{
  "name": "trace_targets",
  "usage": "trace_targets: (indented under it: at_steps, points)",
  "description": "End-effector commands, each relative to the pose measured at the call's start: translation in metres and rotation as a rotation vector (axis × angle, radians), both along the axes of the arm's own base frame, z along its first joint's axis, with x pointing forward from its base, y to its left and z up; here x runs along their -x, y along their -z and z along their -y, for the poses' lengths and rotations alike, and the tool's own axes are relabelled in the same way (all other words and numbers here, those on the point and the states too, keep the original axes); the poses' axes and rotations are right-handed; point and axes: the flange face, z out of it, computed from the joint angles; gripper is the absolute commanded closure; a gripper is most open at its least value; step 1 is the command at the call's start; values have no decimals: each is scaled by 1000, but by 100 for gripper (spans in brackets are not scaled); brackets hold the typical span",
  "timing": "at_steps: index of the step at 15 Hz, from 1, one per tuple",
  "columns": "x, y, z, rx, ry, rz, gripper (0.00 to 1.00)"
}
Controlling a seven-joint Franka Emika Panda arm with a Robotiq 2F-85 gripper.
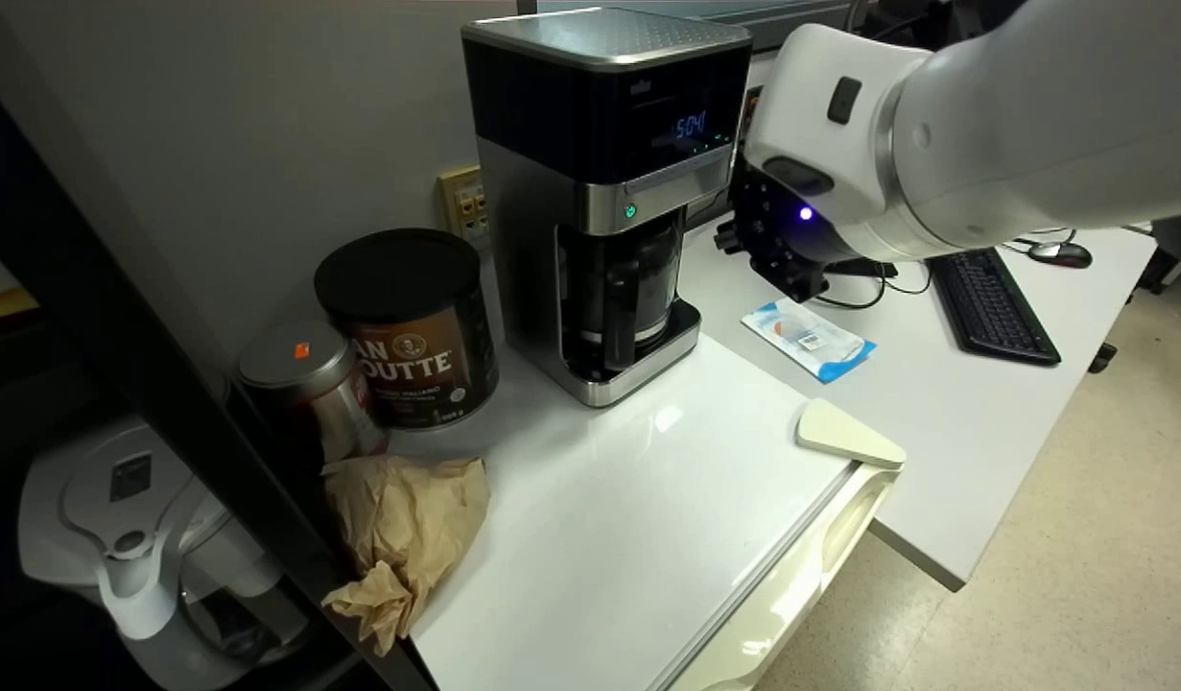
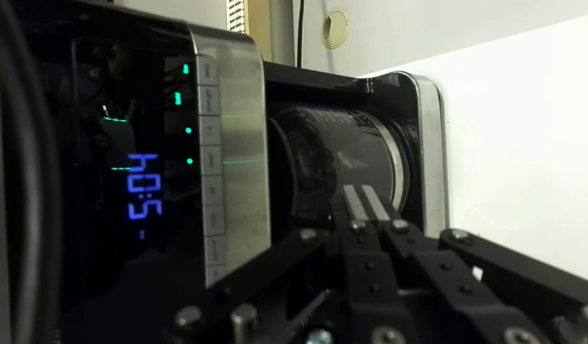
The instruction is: Press a button on the coffee maker
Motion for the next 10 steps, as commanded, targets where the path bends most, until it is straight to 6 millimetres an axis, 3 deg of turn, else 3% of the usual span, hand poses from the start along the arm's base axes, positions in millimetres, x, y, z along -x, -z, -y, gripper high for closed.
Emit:
trace_targets:
  at_steps: [1, 10]
  points:
    - [29, -8, -1, 76, -58, -26, 100]
    - [75, -10, 1, 311, -168, -2, 100]
